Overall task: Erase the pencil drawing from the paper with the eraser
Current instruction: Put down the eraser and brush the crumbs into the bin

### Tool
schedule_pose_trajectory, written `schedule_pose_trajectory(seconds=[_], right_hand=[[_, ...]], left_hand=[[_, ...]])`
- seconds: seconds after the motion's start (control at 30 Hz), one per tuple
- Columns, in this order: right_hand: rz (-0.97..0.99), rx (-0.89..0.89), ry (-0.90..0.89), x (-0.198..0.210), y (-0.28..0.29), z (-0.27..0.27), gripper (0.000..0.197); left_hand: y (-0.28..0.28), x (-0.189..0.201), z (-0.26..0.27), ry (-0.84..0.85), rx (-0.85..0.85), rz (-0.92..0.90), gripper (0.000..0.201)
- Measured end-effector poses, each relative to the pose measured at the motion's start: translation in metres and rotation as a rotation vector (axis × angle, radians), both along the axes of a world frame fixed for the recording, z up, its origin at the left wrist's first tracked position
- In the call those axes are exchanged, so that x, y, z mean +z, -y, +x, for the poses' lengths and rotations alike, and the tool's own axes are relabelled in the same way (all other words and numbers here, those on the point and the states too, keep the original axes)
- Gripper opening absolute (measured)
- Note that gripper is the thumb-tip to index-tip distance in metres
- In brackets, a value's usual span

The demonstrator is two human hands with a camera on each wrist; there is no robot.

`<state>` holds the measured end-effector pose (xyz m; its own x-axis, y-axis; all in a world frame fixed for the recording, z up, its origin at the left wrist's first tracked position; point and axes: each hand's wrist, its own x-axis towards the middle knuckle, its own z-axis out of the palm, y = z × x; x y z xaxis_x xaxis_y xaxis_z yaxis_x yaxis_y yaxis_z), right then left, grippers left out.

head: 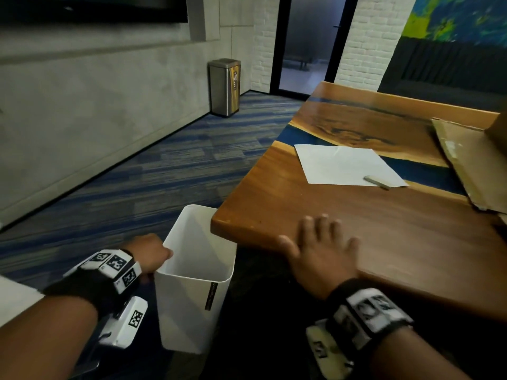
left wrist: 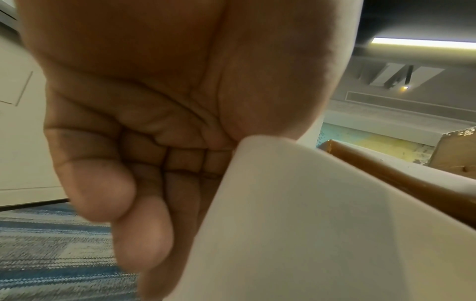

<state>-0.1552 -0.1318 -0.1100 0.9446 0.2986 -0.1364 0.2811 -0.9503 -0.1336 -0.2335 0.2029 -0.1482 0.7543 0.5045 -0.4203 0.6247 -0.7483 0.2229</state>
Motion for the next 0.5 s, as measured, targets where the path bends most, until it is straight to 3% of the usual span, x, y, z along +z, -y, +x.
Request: schedule_pose_trajectory(seconds=[0.17, 0.23, 0.3, 0.33, 0.4, 0.47, 0.5], right_hand=[[0.187, 0.379, -0.064, 0.001, -0.106, -0.024, 0.074], [0.503, 0.506, -0.219, 0.012, -0.120, -0.031, 0.063], [0.813, 0.454, -0.295, 0.021, -0.107, -0.027, 0.056], [0.833, 0.382, -0.215, 0.023, -0.092, -0.019, 0.054], [0.622, 0.125, -0.009, 0.018, -0.049, 0.008, 0.054], [0.300, -0.108, -0.002, 0.017, -0.007, 0.027, 0.054], [0.209, -0.134, -0.013, 0.014, 0.001, 0.032, 0.053]], left_hand=[[-0.001, 0.005, -0.001, 0.055, 0.044, -0.065, 0.030], [-0.007, 0.005, -0.002, 0.078, 0.060, -0.112, 0.028], [-0.014, 0.003, -0.001, 0.076, 0.045, -0.137, 0.029], [-0.016, 0.002, 0.000, 0.070, 0.037, -0.122, 0.029], [-0.018, 0.000, 0.001, 0.049, 0.036, -0.085, 0.031], [-0.022, -0.008, 0.004, 0.030, 0.007, -0.058, 0.031], [-0.026, -0.012, 0.005, 0.032, -0.001, -0.042, 0.032]])
